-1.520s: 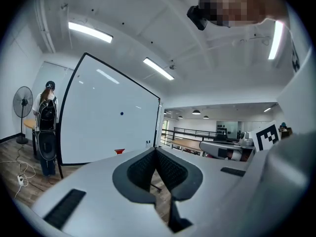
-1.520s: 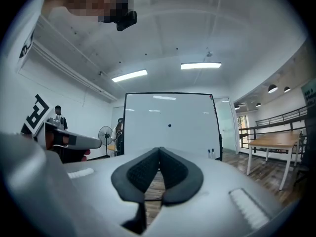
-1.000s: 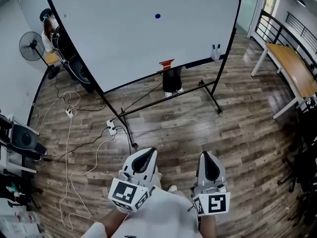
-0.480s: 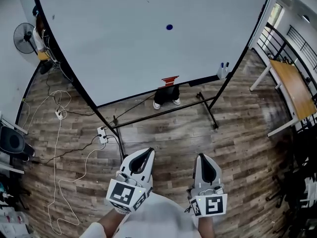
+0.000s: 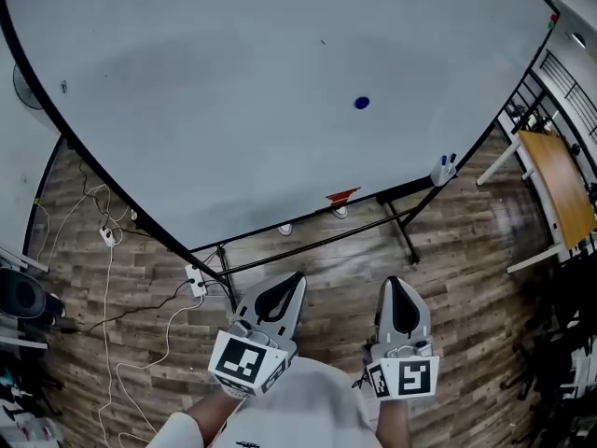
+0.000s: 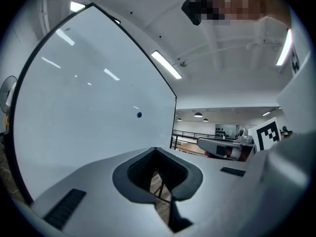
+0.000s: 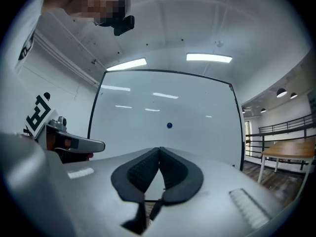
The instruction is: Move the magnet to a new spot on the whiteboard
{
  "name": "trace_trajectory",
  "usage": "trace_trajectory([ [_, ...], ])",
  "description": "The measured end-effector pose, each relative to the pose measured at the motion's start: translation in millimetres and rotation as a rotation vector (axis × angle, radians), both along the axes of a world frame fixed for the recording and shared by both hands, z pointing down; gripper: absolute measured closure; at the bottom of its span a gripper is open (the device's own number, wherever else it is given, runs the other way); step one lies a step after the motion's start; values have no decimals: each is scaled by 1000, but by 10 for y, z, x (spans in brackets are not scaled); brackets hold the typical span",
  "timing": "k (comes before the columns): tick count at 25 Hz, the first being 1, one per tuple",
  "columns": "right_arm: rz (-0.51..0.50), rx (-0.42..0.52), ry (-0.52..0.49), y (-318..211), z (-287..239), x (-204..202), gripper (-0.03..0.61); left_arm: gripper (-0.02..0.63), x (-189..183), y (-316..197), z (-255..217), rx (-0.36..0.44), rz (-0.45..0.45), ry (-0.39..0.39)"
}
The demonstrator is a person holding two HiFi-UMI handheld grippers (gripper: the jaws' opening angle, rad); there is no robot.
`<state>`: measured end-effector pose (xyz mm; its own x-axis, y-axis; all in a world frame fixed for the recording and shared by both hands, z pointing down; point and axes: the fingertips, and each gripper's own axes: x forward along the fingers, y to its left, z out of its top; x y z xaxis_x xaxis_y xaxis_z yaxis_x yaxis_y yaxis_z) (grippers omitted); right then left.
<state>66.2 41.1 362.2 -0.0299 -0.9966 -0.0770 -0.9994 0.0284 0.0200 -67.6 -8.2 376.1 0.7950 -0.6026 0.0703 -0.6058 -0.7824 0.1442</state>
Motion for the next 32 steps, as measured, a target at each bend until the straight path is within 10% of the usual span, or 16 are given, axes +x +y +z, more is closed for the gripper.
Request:
trace_trajectory([
  [32,-148,75,44,-1399,-412,436,546,607,610,-1094,-293,45,-101,-12],
])
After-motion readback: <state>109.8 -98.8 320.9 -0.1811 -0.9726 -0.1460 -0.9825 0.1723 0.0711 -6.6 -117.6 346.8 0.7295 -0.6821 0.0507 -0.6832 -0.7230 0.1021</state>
